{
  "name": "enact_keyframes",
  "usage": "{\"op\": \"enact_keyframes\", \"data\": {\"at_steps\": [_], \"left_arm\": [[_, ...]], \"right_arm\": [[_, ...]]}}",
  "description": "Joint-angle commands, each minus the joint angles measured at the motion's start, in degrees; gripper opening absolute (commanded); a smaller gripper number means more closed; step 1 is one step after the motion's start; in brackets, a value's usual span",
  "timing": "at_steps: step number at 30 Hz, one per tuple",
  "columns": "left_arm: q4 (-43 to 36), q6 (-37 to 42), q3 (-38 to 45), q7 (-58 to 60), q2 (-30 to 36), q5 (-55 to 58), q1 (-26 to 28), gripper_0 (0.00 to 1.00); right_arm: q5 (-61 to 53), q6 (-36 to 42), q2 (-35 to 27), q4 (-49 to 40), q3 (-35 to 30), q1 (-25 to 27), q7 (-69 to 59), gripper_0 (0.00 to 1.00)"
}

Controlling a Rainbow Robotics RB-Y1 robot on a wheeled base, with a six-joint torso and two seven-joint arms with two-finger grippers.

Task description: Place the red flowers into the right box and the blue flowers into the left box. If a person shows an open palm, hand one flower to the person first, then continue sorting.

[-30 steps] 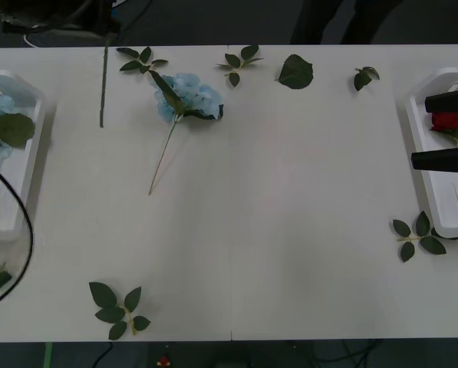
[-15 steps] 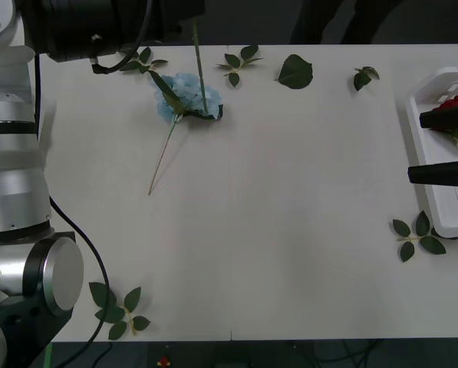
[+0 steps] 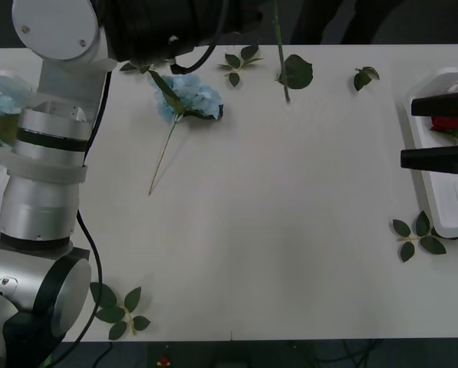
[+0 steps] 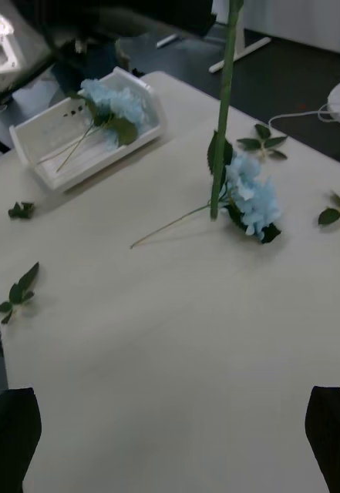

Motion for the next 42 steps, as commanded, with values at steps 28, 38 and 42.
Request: {"op": "enact_keyframes", "data": {"at_steps": [28,38,42], "left_arm": [[4.6,-5.8,-12.7,5.2,5.8,20.5,-5.1,0.0],[4.6,-5.8,-12.7,5.2,5.8,20.5,-5.1,0.0],[4.6,-5.8,-12.7,5.2,5.8,20.5,-5.1,0.0]], "right_arm": [[-1.1,-27.5,4.2,1.8,25.0,-13.4,3.3,0.0],[-2.0,-27.8,4.5,1.7,25.1,-13.4,3.6,0.0],[-2.1,-27.8,4.5,1.7,25.1,-13.4,3.6,0.0]]}}
